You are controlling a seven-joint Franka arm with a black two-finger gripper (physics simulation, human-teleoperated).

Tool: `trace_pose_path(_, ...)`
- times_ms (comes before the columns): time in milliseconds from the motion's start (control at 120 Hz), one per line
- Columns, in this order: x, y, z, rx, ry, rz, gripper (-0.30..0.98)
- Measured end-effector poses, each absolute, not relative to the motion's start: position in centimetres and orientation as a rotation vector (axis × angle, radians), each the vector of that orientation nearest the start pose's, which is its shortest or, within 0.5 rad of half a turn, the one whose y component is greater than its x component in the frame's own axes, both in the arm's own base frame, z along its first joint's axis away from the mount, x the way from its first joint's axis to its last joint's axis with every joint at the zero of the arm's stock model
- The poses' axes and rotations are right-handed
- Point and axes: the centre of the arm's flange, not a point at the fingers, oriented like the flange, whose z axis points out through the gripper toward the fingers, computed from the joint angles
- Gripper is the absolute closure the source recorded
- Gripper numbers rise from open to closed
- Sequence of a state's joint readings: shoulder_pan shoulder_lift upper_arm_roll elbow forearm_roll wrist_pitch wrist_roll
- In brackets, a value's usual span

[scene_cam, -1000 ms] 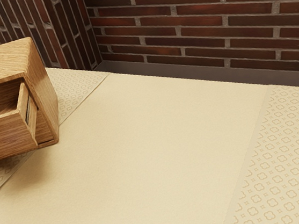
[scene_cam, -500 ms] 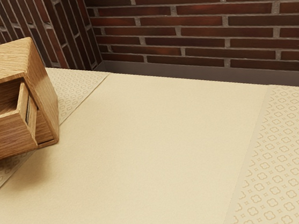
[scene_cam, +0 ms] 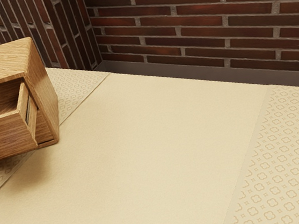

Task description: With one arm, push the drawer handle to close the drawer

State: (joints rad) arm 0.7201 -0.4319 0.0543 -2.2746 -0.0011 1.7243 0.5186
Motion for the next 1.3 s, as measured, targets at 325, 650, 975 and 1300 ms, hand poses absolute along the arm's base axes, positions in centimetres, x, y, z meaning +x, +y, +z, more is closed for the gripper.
trace_pose_path(325, 33.9, 29.5, 50.6, -3.204, -0.586, 0.208, 0.78)
trace_pose_path(650, 36.5, 29.2, 51.2, -3.184, -0.7, 0.206, 0.78)
trace_pose_path(975, 40.9, 32.1, 51.1, -3.165, -0.782, 0.196, 0.78)
trace_pose_path(1300, 45.1, 36.0, 50.8, -3.139, -0.828, 0.166, 0.79)
